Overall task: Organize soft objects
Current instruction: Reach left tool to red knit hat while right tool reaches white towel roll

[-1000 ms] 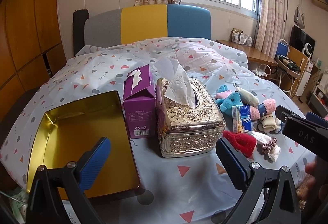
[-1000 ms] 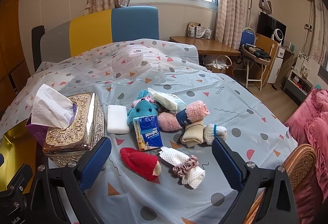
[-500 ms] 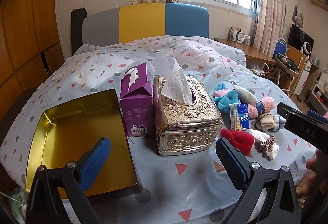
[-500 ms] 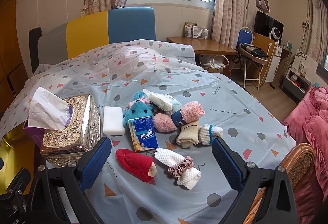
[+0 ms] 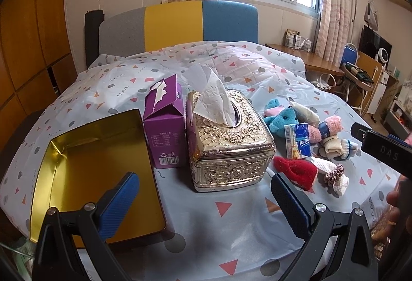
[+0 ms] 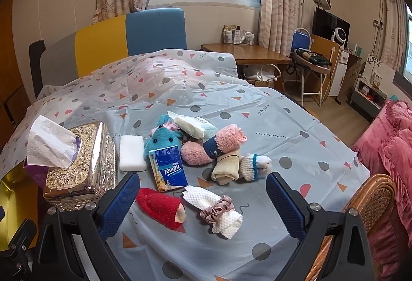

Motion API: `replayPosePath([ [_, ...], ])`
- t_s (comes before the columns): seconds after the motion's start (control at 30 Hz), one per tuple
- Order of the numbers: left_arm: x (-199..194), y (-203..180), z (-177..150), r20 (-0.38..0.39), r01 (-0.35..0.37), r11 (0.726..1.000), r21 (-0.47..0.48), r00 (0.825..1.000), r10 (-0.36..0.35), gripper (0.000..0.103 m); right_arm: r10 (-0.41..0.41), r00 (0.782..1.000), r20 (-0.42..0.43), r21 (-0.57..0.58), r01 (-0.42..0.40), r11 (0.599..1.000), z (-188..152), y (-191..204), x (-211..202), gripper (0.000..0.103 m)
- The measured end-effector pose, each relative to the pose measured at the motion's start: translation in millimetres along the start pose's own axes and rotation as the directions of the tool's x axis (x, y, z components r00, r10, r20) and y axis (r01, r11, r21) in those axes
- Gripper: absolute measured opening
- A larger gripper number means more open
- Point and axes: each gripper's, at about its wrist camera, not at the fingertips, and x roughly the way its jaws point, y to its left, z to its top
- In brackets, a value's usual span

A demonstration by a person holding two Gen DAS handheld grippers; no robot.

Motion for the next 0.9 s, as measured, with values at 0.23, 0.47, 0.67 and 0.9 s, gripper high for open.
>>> replayPosePath([
  [0.23, 1, -4, -1, -0.006, 0.018, 1.000, 0.008, 1.000, -0.018, 0.103, 0.000, 1.000, -0.002, 0.015, 0.000, 1.000, 1, -6, 2, 0.100],
  [0.47, 5, -9, -1, -0.035, 0.149, 0.989, 0.006, 0.988, -0.149, 0.103, 0.030, 0.999, -0.030, 0.063, -0.028, 0.998, 2, -21, 9, 0.100],
  [0.67, 12, -29, -2, -0.095, 0.288, 0.957, 0.036, 0.954, -0.284, 0.103, 0.104, 0.992, -0.074, 0.178, -0.089, 0.980, 8, -53, 20, 0.100],
  [0.9, 36, -64, -4, -0.224, 0.390, 0.917, 0.085, 0.904, -0.364, 0.094, 0.076, 0.993, -0.095, 0.245, -0.051, 0.968, 16, -90, 35, 0.100],
])
